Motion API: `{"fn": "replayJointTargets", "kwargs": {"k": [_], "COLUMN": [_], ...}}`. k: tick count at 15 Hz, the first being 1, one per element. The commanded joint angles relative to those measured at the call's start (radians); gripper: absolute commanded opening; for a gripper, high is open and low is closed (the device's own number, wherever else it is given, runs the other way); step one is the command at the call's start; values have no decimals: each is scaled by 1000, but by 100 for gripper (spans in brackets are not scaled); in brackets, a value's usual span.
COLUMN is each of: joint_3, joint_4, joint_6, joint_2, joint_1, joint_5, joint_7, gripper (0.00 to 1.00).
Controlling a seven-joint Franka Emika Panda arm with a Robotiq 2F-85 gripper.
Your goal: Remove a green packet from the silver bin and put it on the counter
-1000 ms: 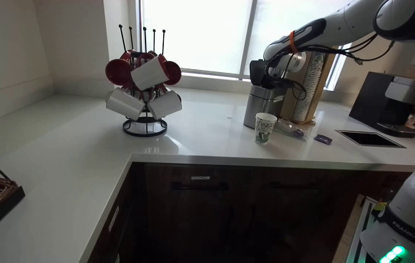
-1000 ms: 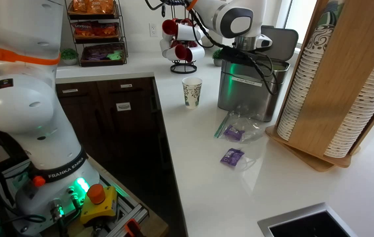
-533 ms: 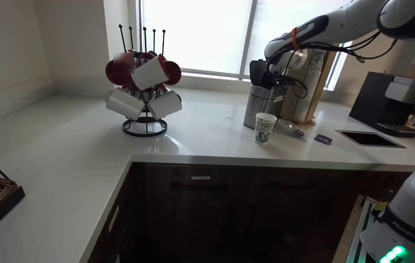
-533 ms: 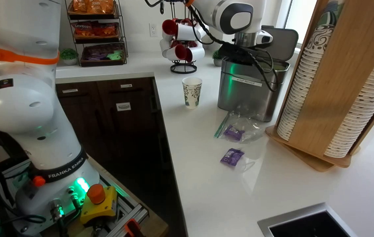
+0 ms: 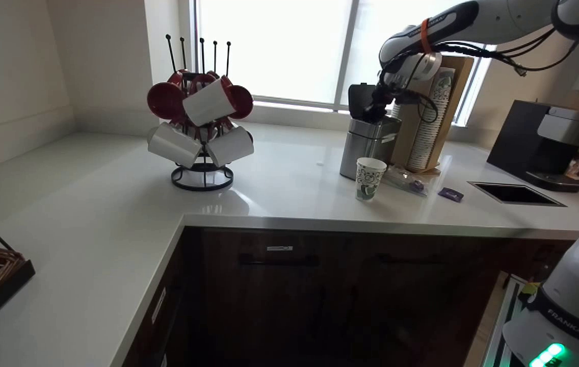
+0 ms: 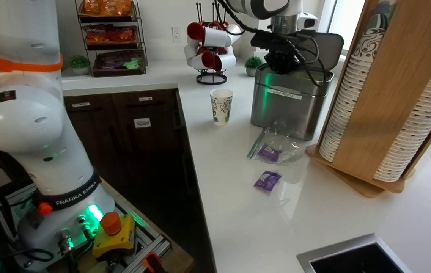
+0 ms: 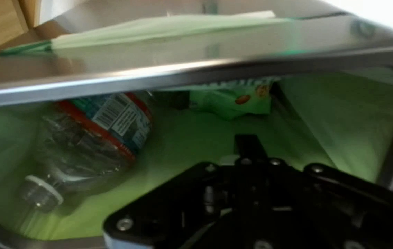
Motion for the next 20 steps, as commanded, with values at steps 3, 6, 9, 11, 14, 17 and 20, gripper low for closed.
{"fn": "replayJointTargets", "kwargs": {"k": [3,6,9,11,14,17,20], "joint_3": [-29,-40,-49,-54,-64,-74,-80], "joint_4": [-87,-114,-142,-151,-164,-167,-164], "joint_6": [-20,-21,-18,-12,12,28,29], "joint_2": [-141,-203,-256,-267,-264,-242,-215], "joint_1": [29,40,52,56,60,59,56], "joint_5": [-61,-83,-105,-102,-76,-52,-3], "joint_7": [72,105,129,127,99,78,37], "gripper": [0,0,0,0,17,40,62]}}
